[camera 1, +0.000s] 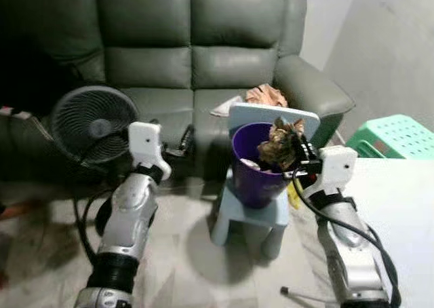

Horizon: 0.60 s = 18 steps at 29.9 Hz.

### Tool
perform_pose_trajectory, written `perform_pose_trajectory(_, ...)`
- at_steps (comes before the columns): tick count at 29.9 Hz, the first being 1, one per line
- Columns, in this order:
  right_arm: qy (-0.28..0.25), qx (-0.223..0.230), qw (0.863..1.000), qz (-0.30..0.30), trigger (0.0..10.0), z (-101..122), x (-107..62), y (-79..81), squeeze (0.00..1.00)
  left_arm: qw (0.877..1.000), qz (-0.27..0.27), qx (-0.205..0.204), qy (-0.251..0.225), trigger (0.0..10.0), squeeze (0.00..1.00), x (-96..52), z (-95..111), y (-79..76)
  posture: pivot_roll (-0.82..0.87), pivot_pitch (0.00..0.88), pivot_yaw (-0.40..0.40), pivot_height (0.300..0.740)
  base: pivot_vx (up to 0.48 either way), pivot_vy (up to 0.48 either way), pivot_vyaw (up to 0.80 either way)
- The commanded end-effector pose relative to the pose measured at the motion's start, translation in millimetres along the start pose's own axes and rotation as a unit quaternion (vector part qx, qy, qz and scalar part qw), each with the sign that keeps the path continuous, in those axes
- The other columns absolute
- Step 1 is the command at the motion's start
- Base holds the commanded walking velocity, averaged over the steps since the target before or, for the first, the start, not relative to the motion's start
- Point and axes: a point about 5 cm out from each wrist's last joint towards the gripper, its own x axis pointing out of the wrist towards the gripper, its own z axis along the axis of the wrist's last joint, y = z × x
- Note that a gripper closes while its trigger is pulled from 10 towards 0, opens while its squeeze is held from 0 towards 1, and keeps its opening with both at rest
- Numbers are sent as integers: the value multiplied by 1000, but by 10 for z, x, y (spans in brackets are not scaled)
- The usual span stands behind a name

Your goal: Picking trash to rubbish bin

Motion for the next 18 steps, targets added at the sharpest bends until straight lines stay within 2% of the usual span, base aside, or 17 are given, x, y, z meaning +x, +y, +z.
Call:
perform_pose_trajectory(1, 1, -6, 1000, -10, 10000, 1, -24, -89, 0, 1000, -26, -5, -4, 10000, 0, 41, 26, -127, -26, 0, -60, 740, 480, 0, 0)
perform_pose_trajectory(15, 1, -7, 1000, -3, 10000, 0, -9, -82, 0, 1000, -22, -2, -3, 10000, 0, 59, 30, -130, -24, 0, -64, 740, 474, 0, 0)
perform_pose_trajectory(16, 1, -8, 1000, -2, 10000, -1, -8, -80, 0, 1000, -8, 8, -9, 10000, 0, 59, 40, -121, -24, 0, -65, 740, 0, 0, 0)
perform_pose_trajectory(18, 1, -8, 1000, 1, 10000, 2, -4, -75, 0, 1000, -15, 2, -10, 10000, 0, 61, 43, -137, -24, 0, -66, 740, 0, 0, 0)
